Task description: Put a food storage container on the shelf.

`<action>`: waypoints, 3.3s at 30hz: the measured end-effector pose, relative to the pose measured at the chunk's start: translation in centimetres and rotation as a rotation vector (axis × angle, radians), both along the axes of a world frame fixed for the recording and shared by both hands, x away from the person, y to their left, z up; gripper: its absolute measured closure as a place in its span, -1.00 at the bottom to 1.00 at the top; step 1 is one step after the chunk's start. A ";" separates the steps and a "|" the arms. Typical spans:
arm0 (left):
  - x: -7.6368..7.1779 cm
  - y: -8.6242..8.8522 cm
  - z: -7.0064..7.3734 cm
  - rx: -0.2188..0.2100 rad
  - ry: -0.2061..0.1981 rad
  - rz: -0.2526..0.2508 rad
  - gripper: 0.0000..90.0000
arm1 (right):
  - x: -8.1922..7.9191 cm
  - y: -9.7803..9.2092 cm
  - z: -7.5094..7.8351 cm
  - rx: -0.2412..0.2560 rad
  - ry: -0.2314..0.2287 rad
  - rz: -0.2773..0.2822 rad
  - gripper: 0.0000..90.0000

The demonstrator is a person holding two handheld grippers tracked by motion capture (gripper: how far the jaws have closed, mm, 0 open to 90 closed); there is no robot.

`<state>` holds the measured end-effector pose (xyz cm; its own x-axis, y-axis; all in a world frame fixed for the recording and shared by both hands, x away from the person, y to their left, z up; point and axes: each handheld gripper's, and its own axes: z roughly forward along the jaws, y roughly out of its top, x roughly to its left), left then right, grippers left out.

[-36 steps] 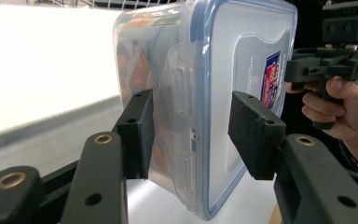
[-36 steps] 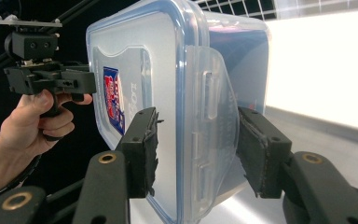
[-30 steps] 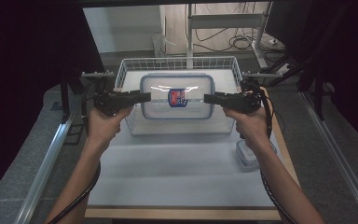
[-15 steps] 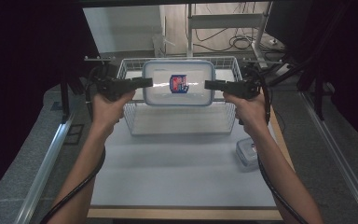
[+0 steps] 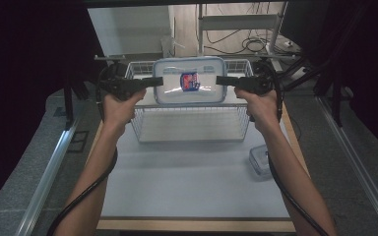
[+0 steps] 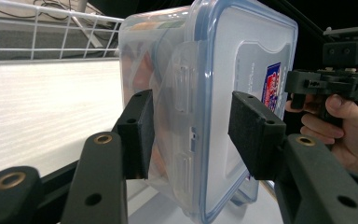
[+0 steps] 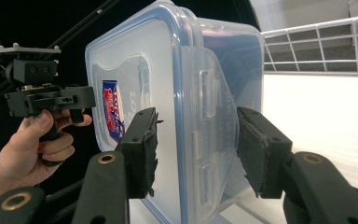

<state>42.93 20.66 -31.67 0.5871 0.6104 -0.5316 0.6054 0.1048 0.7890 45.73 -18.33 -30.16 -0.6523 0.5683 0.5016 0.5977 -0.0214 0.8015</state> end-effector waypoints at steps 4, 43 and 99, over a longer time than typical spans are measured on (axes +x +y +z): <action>0.4 0.0 -0.3 -0.001 0.009 0.007 0.14 | 0.5 0.0 -0.5 0.011 0.030 -0.002 0.10; 1.5 -1.1 -0.4 0.082 -0.038 0.085 -0.03 | 2.3 0.6 -1.0 -0.128 -0.098 -0.107 0.12; -5.0 -3.7 -4.1 0.379 -0.180 -0.016 0.25 | -4.3 1.7 -4.5 -0.351 -0.260 0.037 0.34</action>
<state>37.88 16.94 -35.75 0.6612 0.7331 -0.1592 0.4532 -0.2213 0.8635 41.39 -16.60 -34.70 -0.7546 0.6488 0.0985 0.3700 0.2966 0.8804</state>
